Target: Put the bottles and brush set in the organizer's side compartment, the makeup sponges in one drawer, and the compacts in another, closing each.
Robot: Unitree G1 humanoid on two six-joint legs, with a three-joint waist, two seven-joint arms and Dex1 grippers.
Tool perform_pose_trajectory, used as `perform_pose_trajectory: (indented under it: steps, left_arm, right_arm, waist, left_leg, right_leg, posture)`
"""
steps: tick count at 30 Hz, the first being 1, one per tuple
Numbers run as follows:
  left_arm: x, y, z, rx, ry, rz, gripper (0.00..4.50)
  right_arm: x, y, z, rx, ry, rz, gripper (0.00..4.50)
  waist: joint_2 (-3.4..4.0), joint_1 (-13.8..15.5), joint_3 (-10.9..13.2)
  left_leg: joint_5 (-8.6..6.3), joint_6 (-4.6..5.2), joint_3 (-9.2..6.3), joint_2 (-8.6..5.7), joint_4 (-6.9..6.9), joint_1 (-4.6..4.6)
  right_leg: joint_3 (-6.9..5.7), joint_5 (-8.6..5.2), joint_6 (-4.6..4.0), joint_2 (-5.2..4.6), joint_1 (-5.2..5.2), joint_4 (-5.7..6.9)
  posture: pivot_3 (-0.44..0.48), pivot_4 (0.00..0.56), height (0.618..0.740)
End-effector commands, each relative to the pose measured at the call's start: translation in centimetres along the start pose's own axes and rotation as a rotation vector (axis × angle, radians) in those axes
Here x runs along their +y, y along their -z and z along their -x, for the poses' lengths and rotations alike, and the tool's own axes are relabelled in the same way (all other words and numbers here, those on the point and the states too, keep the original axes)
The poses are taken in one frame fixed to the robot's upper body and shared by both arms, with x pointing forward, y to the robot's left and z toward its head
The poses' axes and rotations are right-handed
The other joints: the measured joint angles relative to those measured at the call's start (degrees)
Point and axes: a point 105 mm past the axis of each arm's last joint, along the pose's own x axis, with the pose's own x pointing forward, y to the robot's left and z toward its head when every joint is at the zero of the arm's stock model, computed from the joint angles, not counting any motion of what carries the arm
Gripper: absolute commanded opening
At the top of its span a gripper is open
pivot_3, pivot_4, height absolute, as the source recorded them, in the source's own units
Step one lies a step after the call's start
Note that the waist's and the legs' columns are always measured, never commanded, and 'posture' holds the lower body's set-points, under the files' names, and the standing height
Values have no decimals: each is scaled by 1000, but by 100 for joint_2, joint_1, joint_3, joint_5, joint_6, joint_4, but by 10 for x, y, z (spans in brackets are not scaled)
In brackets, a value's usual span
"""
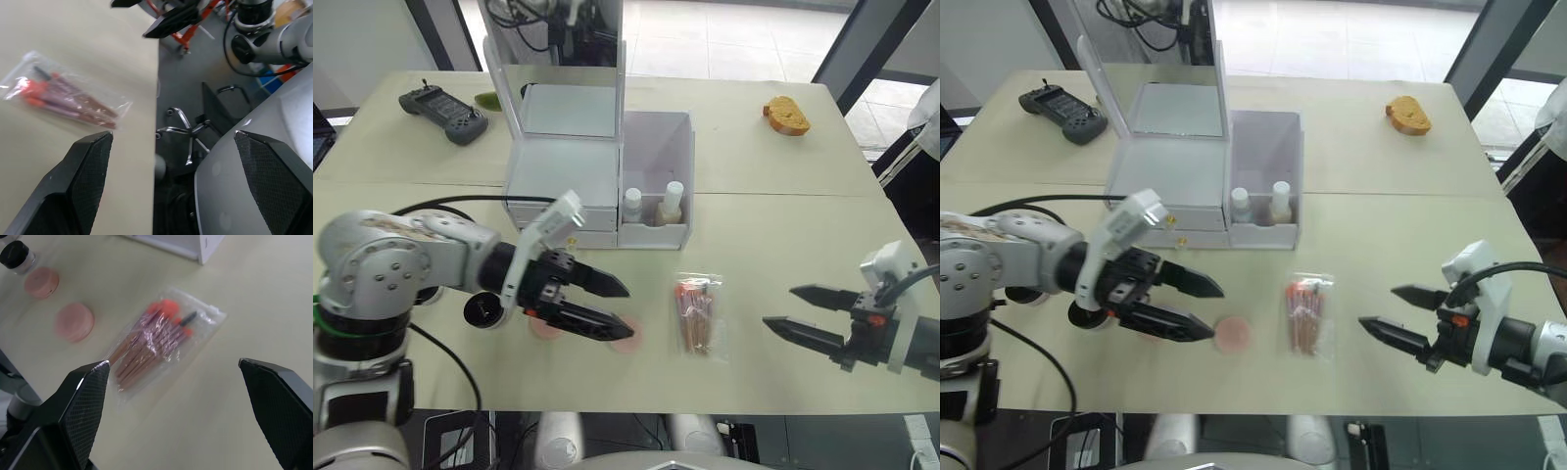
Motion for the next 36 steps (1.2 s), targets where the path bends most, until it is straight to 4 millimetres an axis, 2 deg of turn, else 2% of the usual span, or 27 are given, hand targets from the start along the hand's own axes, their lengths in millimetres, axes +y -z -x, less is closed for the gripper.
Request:
perform_pose_trajectory:
  steps: [1,7,10,14,18,25,29,33,36]
  left_arm:
    - [4,4,-16,12,-9,31,2792]
    - [20,9,-36,28,-91,60,919]
    - [29,15,-51,15,-139,96,32]
    - [38,28,-67,17,-195,145,32]
    - [49,35,-71,19,-294,169,32]
    - [58,37,-79,28,-375,145,32]
    - [61,38,-80,34,-400,151,32]
    - [64,21,-71,-52,-418,140,32]
    - [61,12,-61,-93,-414,133,32]
  right_arm:
    - [5,8,-3,31,-28,-80,4500]
    - [4,-1,-19,-25,-122,-308,4500]
    - [1,2,-33,33,-161,-455,4500]
    - [-8,-4,-53,31,-189,-561,4500]
    - [-10,-5,-69,64,-221,-594,4500]
    - [9,2,-86,175,-355,-606,4500]
    - [6,5,-97,206,-359,-633,4500]
    - [-7,4,-94,217,-300,-610,4500]
    - [-6,-12,-76,172,-328,-581,4500]
  waist:
    - [-2,-16,-1]
    - [-3,-91,-2]
    - [-3,-96,-2]
    - [-4,-99,-3]
    - [-3,-94,-3]
    - [-3,-75,-3]
    - [-2,-81,-4]
    - [-2,-81,-4]
    - [-1,-67,-4]
  left_leg:
    - [0,0,-8,0,1,-2]
    - [-1,3,-23,-1,2,1]
    - [-2,5,-26,-5,5,1]
    - [-5,11,-34,-6,9,1]
    - [-5,11,-38,-6,10,0]
    - [-5,11,-38,-7,11,-2]
    - [-5,11,-39,-7,11,-1]
    - [-5,11,-40,-7,11,0]
    - [-5,11,-40,-7,11,-2]
  right_leg:
    - [-9,1,-4,2,1,0]
    - [-15,1,-11,4,9,4]
    - [-17,1,-11,3,15,2]
    - [-18,1,-12,5,18,1]
    - [-19,2,-11,7,17,3]
    - [-21,2,-10,6,19,1]
    - [-22,2,-9,6,20,1]
    - [-24,2,-9,7,20,1]
    - [-23,3,-8,5,21,0]
  posture:
    - [0,150,705]
    - [0,150,705]
    - [0,150,705]
    - [0,150,705]
    - [0,150,705]
    - [0,150,705]
    - [0,150,705]
    - [0,150,705]
    - [0,150,705]
